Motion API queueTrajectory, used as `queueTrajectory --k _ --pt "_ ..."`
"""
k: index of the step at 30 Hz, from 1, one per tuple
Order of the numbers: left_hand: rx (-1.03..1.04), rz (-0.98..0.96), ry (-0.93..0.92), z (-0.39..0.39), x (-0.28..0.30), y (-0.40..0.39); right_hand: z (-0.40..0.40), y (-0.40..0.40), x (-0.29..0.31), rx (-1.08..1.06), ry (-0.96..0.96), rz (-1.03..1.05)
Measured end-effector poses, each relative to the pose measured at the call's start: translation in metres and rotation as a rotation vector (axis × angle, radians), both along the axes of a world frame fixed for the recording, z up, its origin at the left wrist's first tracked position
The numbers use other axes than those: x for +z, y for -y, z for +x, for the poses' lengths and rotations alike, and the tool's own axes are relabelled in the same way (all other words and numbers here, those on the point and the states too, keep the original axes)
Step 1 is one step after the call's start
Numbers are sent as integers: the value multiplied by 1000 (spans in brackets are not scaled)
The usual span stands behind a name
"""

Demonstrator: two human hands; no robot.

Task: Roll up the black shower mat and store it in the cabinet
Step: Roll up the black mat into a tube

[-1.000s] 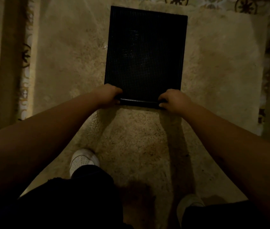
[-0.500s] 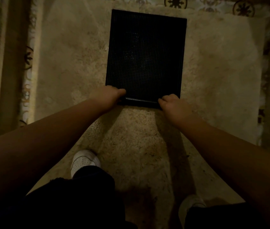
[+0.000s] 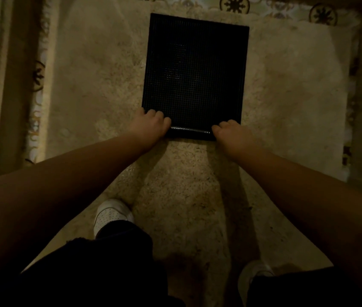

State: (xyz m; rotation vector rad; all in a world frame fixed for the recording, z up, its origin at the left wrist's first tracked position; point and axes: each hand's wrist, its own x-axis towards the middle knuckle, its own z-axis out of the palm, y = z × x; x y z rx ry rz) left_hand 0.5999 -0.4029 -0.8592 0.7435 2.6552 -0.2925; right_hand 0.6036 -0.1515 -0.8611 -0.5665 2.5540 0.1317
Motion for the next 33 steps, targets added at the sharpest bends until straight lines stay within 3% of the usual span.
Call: queueTrajectory --k 11,17,28,33 --pt "-29 30 121 -22 -3 9 9 -9 -14 28 -29 22" --pt "-32 117 91 -15 -7 18 5 -7 -13 20 -61 -29" --pt "60 160 149 5 -11 20 -12 -14 0 -99 184 -167" --pt "91 159 95 6 -15 19 -12 -16 -4 -173 186 -253"
